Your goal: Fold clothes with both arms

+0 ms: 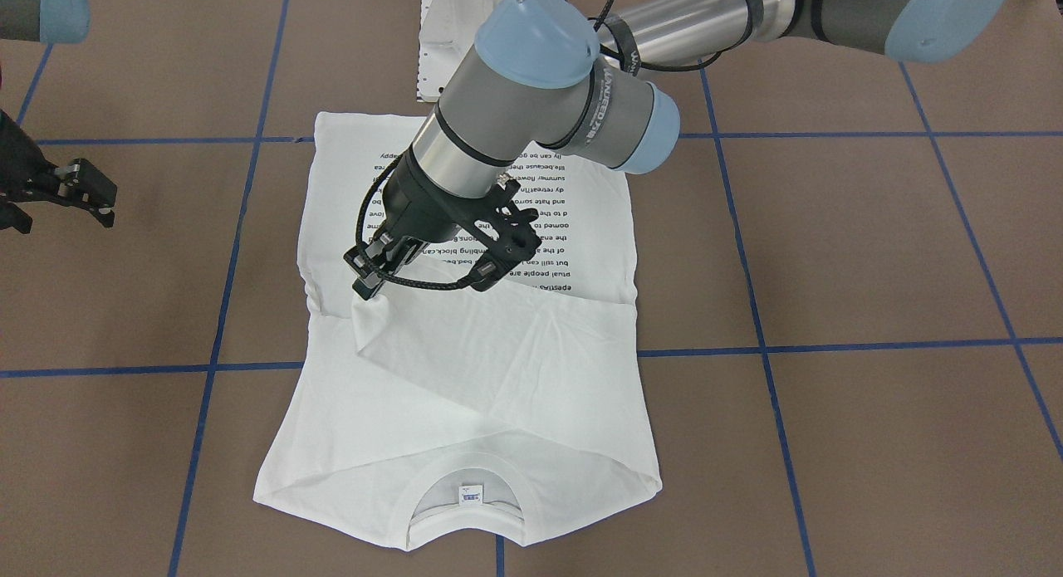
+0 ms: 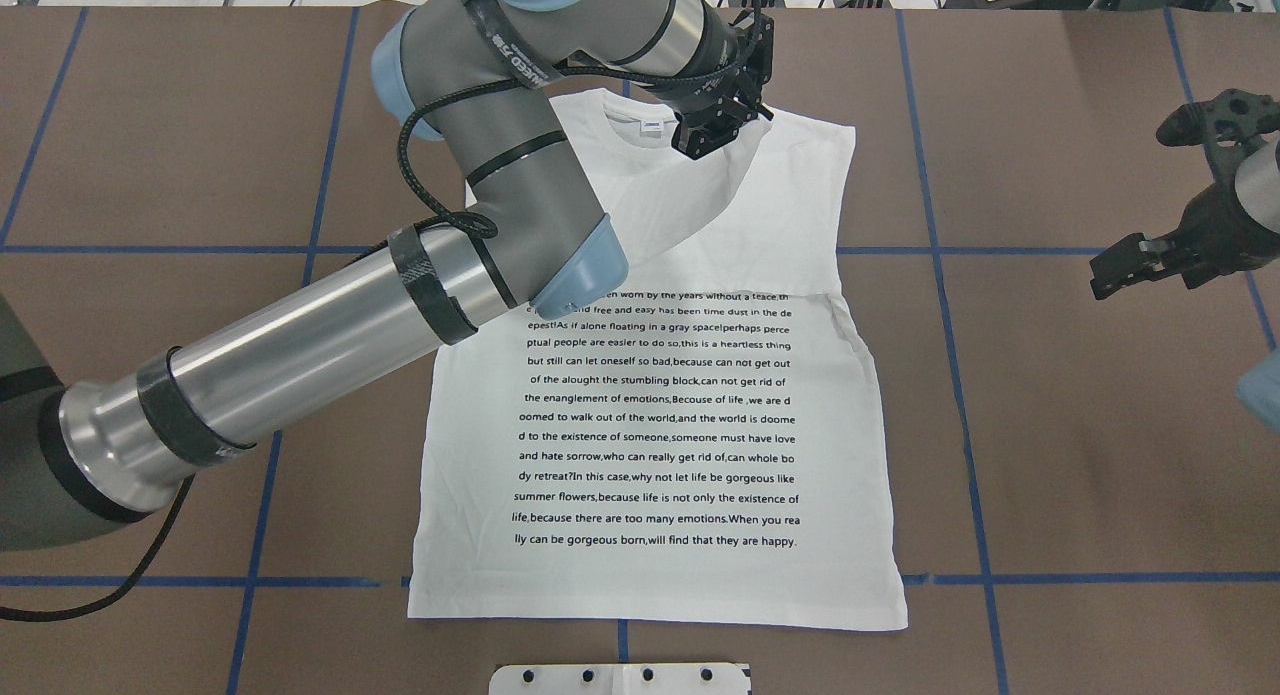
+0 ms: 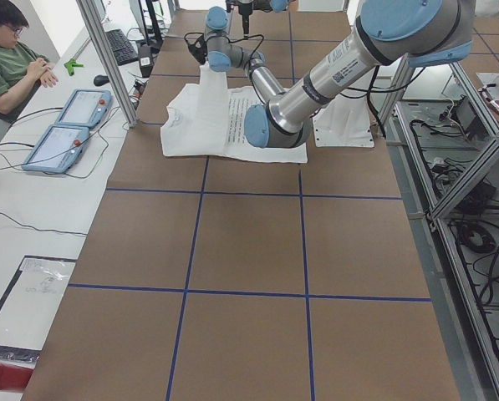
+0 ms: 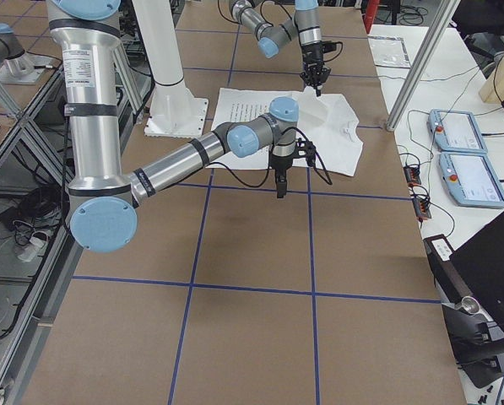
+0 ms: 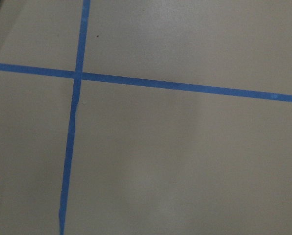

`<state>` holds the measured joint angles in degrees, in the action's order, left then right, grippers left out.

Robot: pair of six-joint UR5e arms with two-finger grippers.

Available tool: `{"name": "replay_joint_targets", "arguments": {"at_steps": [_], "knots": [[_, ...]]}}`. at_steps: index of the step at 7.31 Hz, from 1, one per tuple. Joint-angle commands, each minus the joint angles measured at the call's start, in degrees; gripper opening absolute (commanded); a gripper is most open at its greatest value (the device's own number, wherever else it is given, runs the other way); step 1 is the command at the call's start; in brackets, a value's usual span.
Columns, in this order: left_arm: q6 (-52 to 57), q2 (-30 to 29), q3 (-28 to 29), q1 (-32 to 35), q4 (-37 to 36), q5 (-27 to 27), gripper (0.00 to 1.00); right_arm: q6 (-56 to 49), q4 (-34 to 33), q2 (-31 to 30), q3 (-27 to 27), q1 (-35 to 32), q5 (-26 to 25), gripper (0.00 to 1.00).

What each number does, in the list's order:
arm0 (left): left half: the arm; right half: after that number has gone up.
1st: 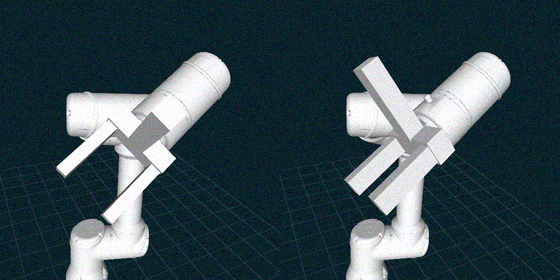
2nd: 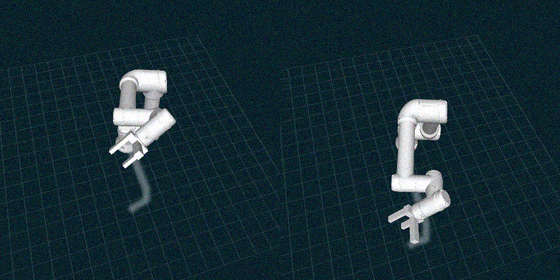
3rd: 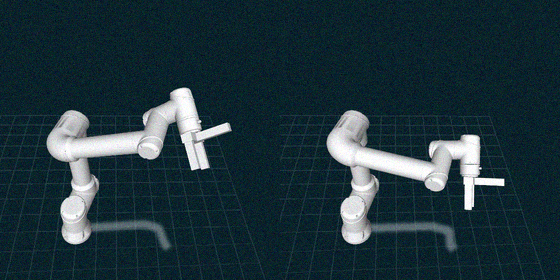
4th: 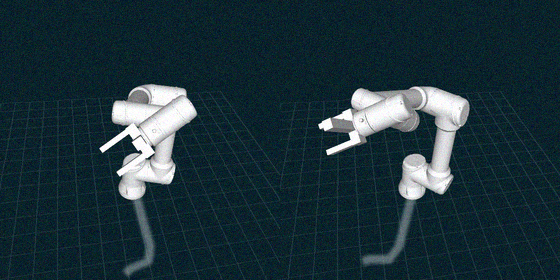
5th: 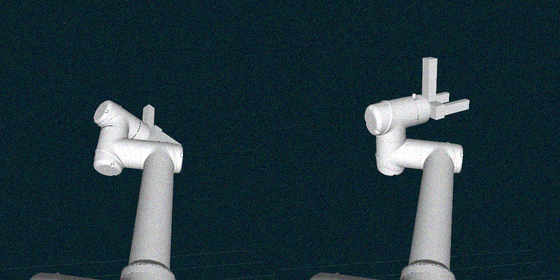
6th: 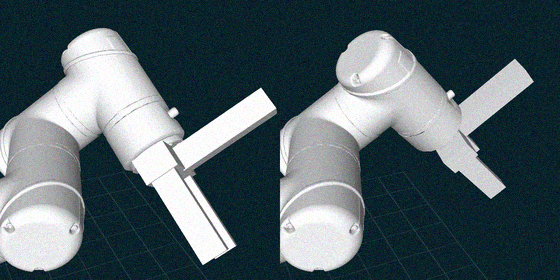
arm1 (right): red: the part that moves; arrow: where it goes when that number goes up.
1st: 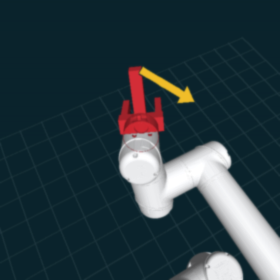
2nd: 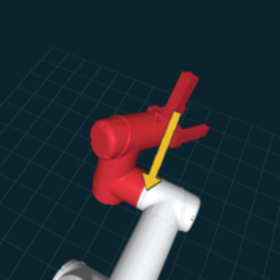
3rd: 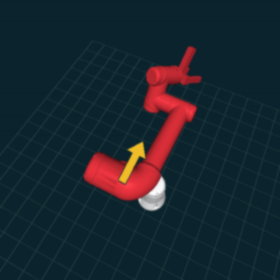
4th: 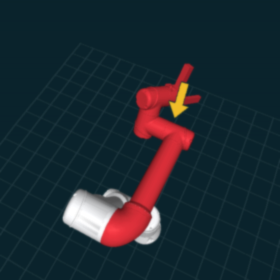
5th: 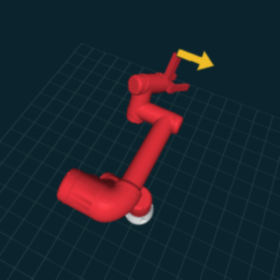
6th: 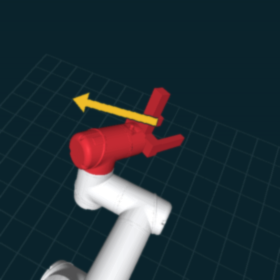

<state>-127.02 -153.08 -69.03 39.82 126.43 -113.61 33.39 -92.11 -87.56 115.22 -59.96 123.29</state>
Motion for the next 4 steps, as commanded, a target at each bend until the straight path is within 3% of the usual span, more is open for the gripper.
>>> {"name": "replay_joint_targets", "arguments": {"at_steps": [1,4], "knots": [[0.19,-0.02,3.45,-4.03,1.09,5.48,0.0,0.01,0.0,0.28,-0.08,-0.07,-0.07,1.0],[0.28,-0.64,6.0,-9.12,1.1,10.49,0.0,0.28,0.0,0.81,-0.08,-0.07,-0.07,1.0]]}}
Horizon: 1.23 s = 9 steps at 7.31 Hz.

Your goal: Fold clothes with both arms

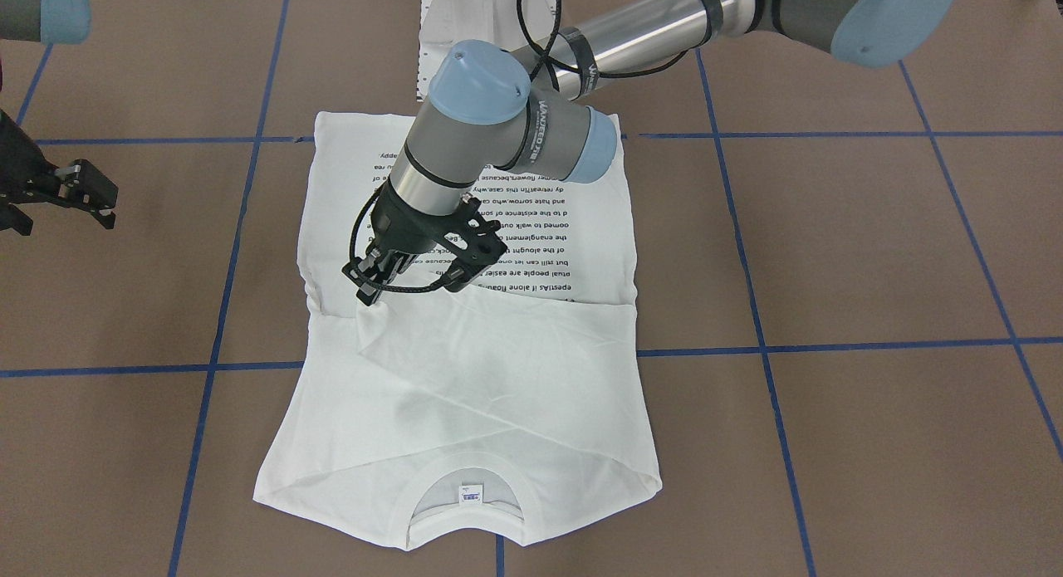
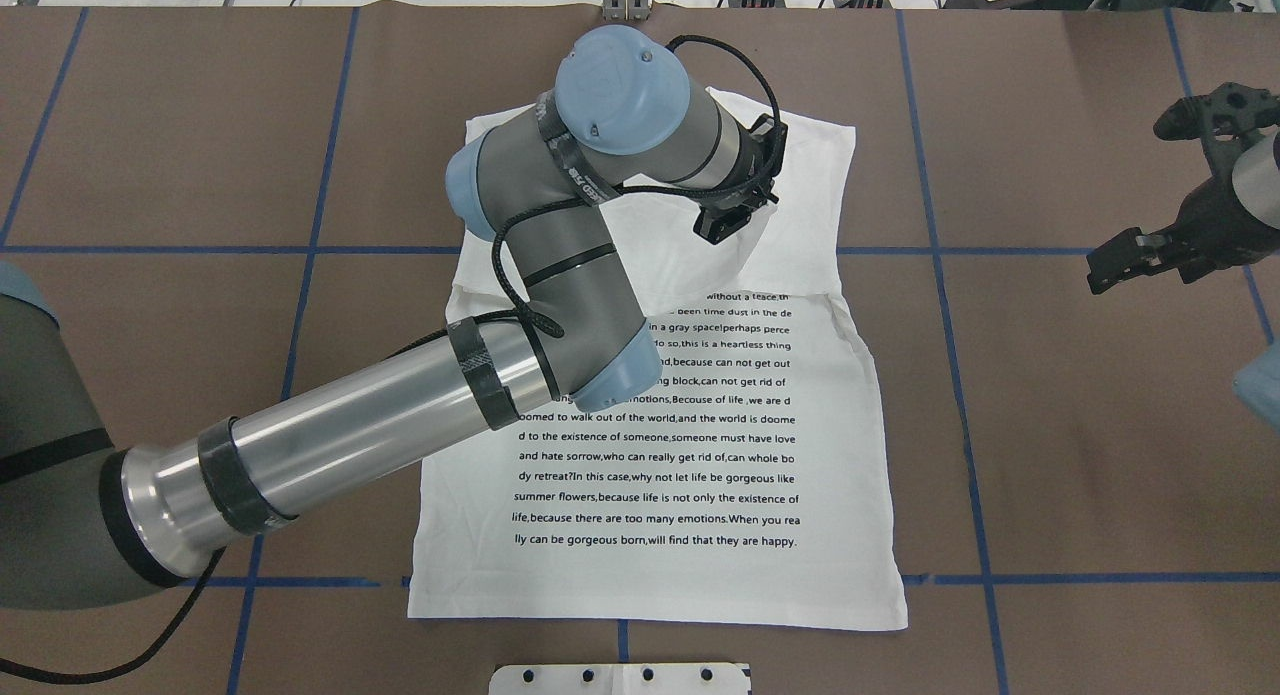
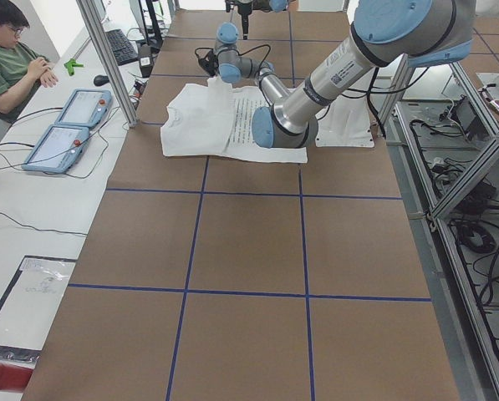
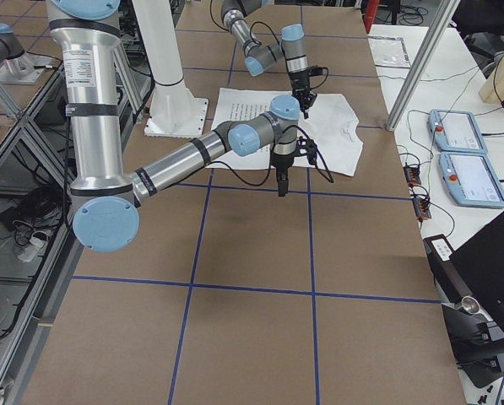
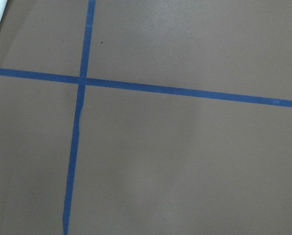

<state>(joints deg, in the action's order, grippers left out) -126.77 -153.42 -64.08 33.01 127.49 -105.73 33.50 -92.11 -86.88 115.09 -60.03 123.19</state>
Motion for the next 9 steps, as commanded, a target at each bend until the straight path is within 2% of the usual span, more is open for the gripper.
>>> {"name": "replay_joint_targets", "arguments": {"at_steps": [1,2,4,5,7,8,9], "knots": [[1.51,-0.73,1.84,-3.73,0.3,6.12,0.99,0.43,0.0,0.66,0.05,-0.09,-0.05,1.0],[3.79,-0.74,1.85,-4.62,1.17,8.67,1.0,1.82,0.0,1.53,-0.21,-0.09,-0.05,1.0],[7.67,1.1,1.41,-4.54,2.06,8.79,1.0,1.92,0.09,2.59,-0.83,-0.09,-0.05,1.0],[8.99,4.07,-1.37,-4.45,1.45,8.01,1.0,3.14,0.44,2.68,-0.74,-0.01,0.03,1.0],[20.72,14.24,-14.0,-4.36,-3.27,6.07,1.0,8.99,2.62,2.95,-0.4,0.34,2.05,1.0],[26.95,19.34,-21.02,-4.01,-3.91,6.06,1.0,15.65,10.38,2.25,-0.65,2.26,2.32,1.0],[33.02,26.96,-29.36,-3.84,-6.7,6.06,1.0,19.46,12.11,2.07,-0.57,4.54,1.89,1.0]]}}
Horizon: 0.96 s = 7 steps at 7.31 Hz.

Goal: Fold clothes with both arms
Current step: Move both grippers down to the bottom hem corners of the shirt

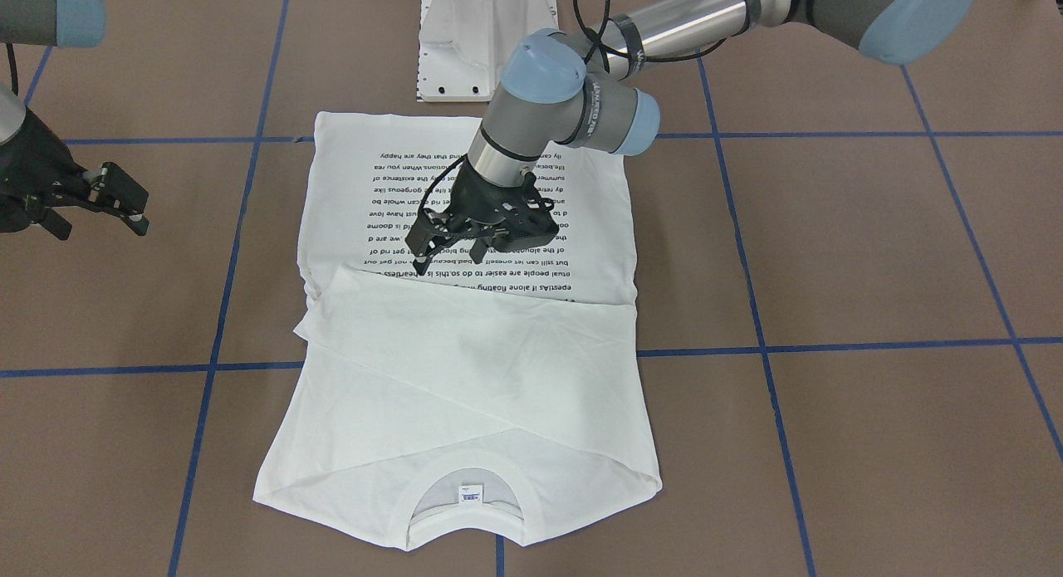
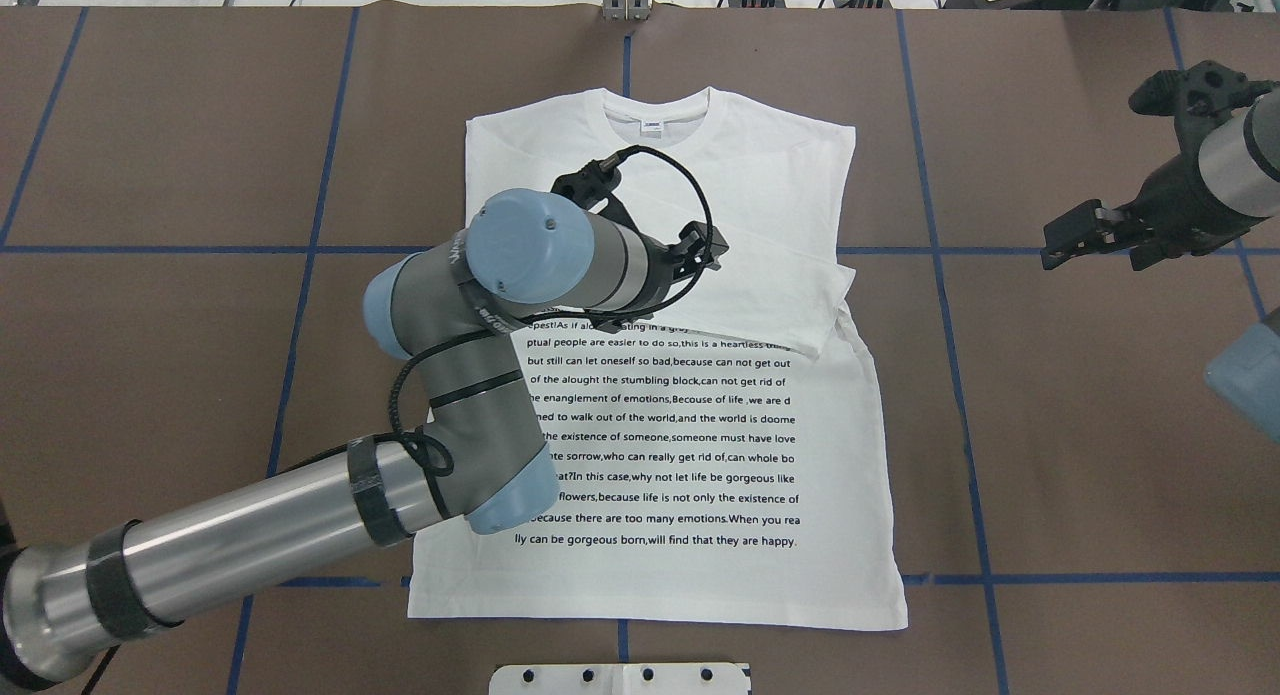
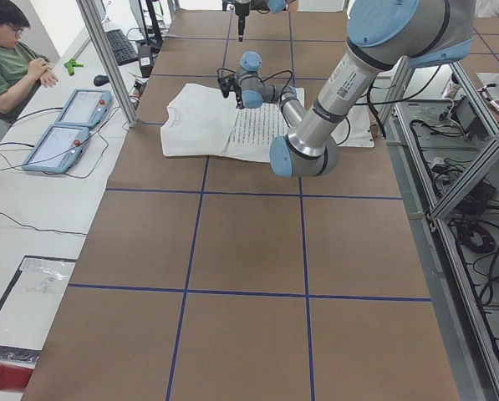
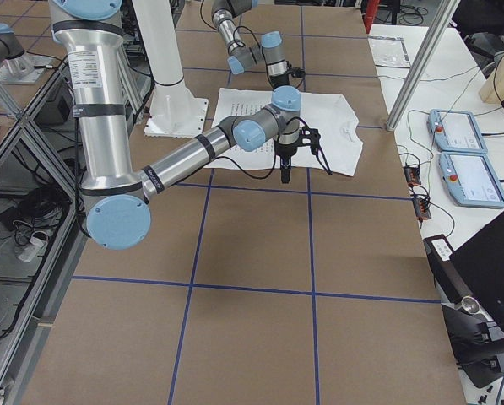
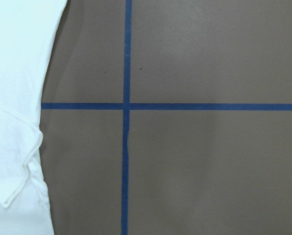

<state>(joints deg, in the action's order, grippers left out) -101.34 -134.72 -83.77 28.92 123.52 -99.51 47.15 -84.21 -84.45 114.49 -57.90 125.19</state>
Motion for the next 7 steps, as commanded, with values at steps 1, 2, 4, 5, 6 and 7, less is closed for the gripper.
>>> {"name": "replay_joint_targets", "arguments": {"at_steps": [1,2,4,5,6,7], "knots": [[16.61,13.98,-17.22,0.34,-6.85,-0.16,1.0,8.11,4.31,-0.37,0.64,3.57,-0.03,1.0],[23.4,16.65,-22.35,0.78,-9.33,-0.42,1.0,10.66,4.4,-0.89,1.87,5.41,-0.29,1.0],[27.77,20.79,-23.71,2.45,-10.05,-8.74,1.0,16.62,5.27,-2.72,5.37,8.83,-0.82,1.0],[27.42,23.94,-24.59,2.37,-9.71,-8.42,1.0,22.66,9.11,-4.39,6.53,12.77,-2.65,1.0],[26.46,25.37,-26.25,2.28,-9.62,-8.16,1.0,28.03,13.32,-7.11,7.76,20.03,-10.5,1.0],[24.54,26.25,-26.61,2.19,-9.53,-7.2,1.0,33.04,13.28,-7.31,9.25,26.28,-15.1,1.0]]}}
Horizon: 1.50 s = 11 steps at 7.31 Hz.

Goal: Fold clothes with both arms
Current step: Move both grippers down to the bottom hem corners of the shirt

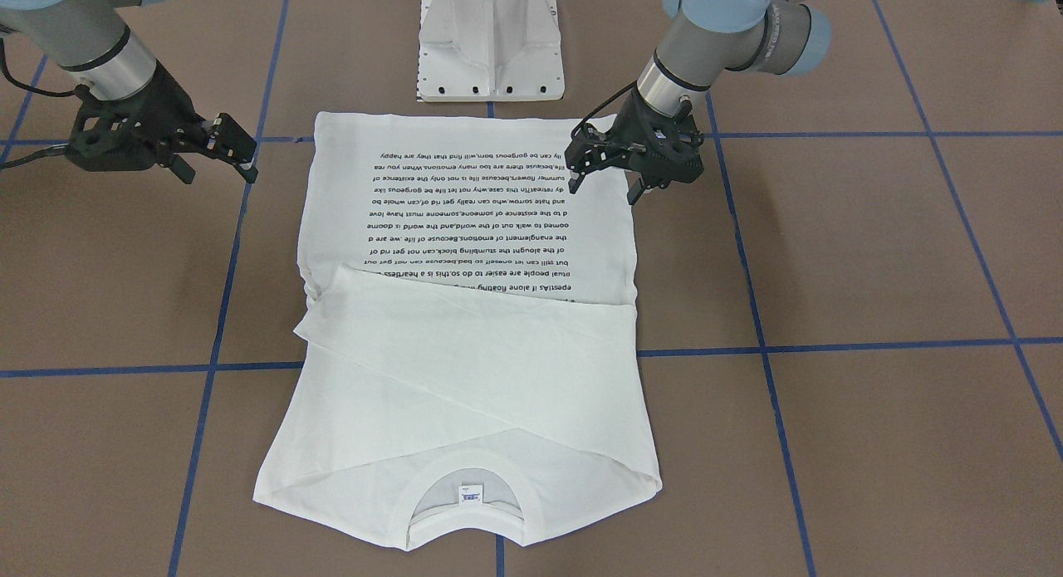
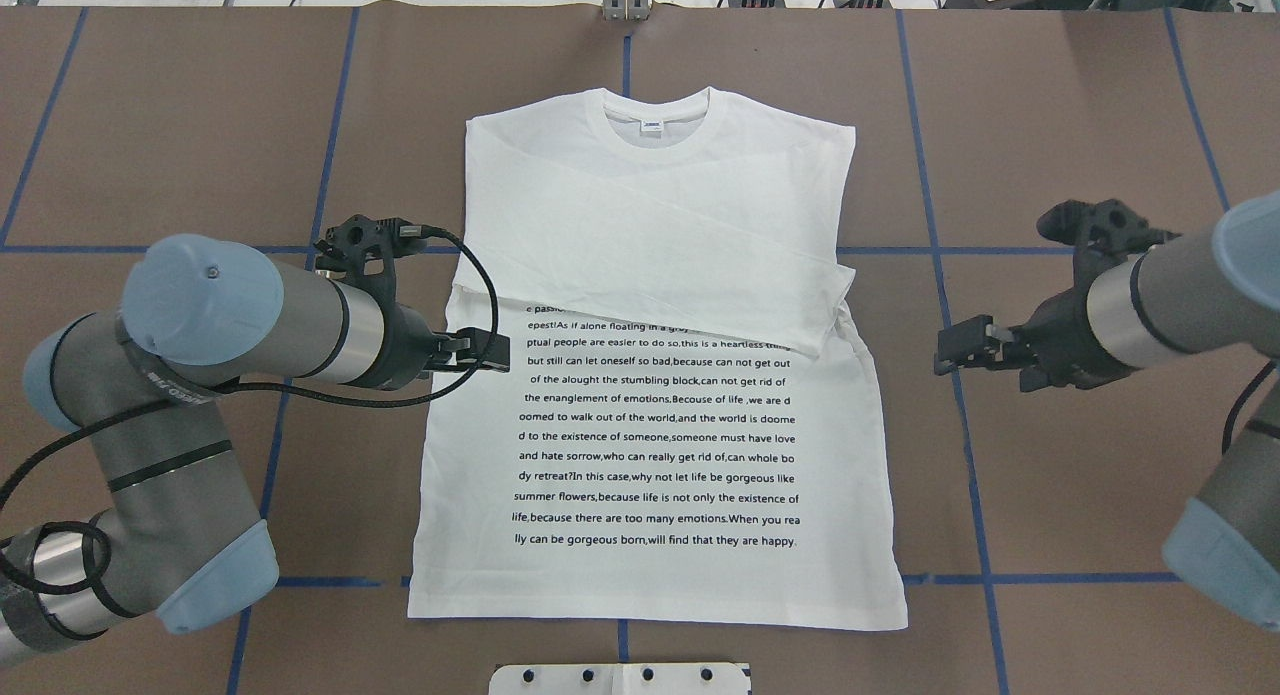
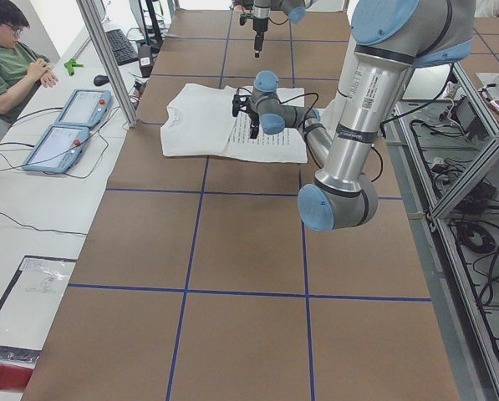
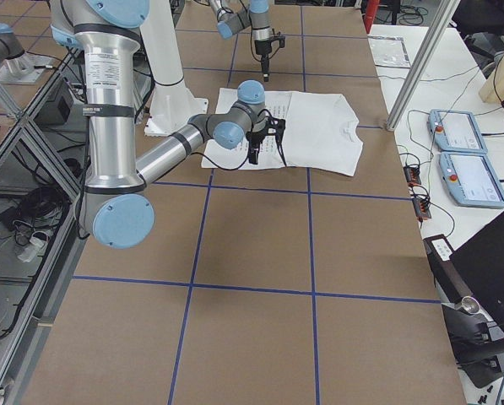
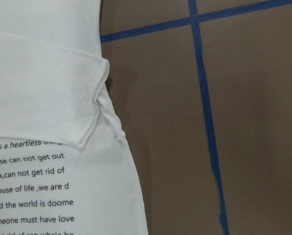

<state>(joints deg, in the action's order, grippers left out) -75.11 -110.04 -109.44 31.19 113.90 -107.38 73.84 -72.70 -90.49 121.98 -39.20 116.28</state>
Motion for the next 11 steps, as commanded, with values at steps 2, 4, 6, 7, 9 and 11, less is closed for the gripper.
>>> {"name": "replay_joint_targets", "arguments": {"at_steps": [2,4,6,7,9,11], "knots": [[-1.01,1.24,-1.13,-0.42,-2.96,-3.75,1.0,11.66,0.03,-1.09,2.12,19.63,-16.39,1.0],[-1.79,1.23,-3.75,-0.42,-2.98,-3.8,1.0,14.21,-2.97,1.0,-0.32,25.9,-19.5,1.0],[-1.8,1.84,-5.0,-0.42,-3.07,-3.8,1.0,16.16,-3.32,6.01,-4.47,28.21,-20.83,0.98],[-1.8,1.93,-5.0,-0.25,-2.98,-3.88,1.0,16.07,-3.32,5.42,-4.39,28.13,-20.74,0.98],[-1.8,1.67,-5.0,-0.42,-2.98,-3.88,1.0,16.51,-3.41,4.19,-3.77,27.77,-20.39,0.98],[-1.89,1.5,-5.08,-0.34,-2.98,-3.88,1.0,16.51,-3.41,1.82,-3.51,27.77,-20.04,0.99]]}}
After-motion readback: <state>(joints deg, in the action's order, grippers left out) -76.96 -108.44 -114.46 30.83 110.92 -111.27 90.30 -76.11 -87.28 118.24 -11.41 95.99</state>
